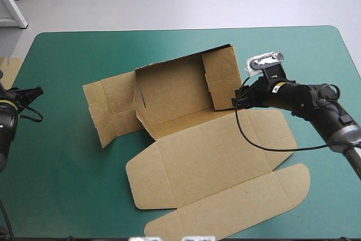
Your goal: Fold the box
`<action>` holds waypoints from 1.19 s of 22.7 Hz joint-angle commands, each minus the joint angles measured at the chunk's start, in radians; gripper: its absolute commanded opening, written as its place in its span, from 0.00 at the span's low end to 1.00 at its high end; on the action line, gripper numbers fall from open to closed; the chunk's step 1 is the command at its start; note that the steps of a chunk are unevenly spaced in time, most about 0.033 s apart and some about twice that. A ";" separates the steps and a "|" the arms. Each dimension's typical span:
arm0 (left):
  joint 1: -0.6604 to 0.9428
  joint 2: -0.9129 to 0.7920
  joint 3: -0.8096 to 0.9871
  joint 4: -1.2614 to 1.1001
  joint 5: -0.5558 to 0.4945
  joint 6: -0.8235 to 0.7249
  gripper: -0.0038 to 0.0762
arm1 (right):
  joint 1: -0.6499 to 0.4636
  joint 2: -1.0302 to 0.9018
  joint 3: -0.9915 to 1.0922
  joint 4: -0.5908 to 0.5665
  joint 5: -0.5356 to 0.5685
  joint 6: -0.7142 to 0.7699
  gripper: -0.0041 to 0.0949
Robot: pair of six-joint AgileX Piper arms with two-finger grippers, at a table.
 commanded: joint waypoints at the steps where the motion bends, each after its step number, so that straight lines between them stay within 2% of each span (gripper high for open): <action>1: -0.006 -0.026 -0.024 0.005 -0.057 -0.001 0.33 | 0.000 0.009 0.017 0.028 -0.131 -0.028 0.62; 4: -0.006 -0.026 -0.024 0.003 -0.059 -0.001 0.33 | 0.000 0.069 0.009 0.036 -0.173 -0.038 0.62; 9: -0.006 -0.026 -0.024 0.003 -0.059 0.021 0.33 | 0.000 0.211 -0.081 0.067 -0.176 -0.067 0.61; 11: -0.006 -0.026 -0.024 0.003 -0.059 0.025 0.33 | 0.000 0.242 -0.131 0.067 -0.147 -0.067 0.48; 12: -0.006 -0.026 -0.024 0.003 -0.059 0.025 0.33 | 0.000 0.246 -0.156 0.065 -0.132 -0.067 0.30; 13: -0.006 -0.026 -0.024 0.003 -0.059 0.025 0.33 | 0.000 0.246 -0.168 0.059 -0.124 -0.067 0.22; 14: -0.006 -0.026 -0.024 0.003 -0.063 0.025 0.33 | -0.001 0.246 -0.193 0.054 -0.101 -0.067 0.02; 17: -0.006 -0.026 -0.024 0.003 -0.081 0.025 0.33 | -0.010 0.246 -0.237 0.057 -0.037 -0.042 0.03; 21: -0.020 -0.024 -0.024 0.016 -0.081 0.025 0.33 | -0.048 0.246 -0.340 -0.010 0.116 0.142 0.03; 27: -0.063 -0.024 -0.024 0.063 -0.074 0.025 0.33 | -0.084 0.270 -0.517 -0.083 0.339 0.185 0.03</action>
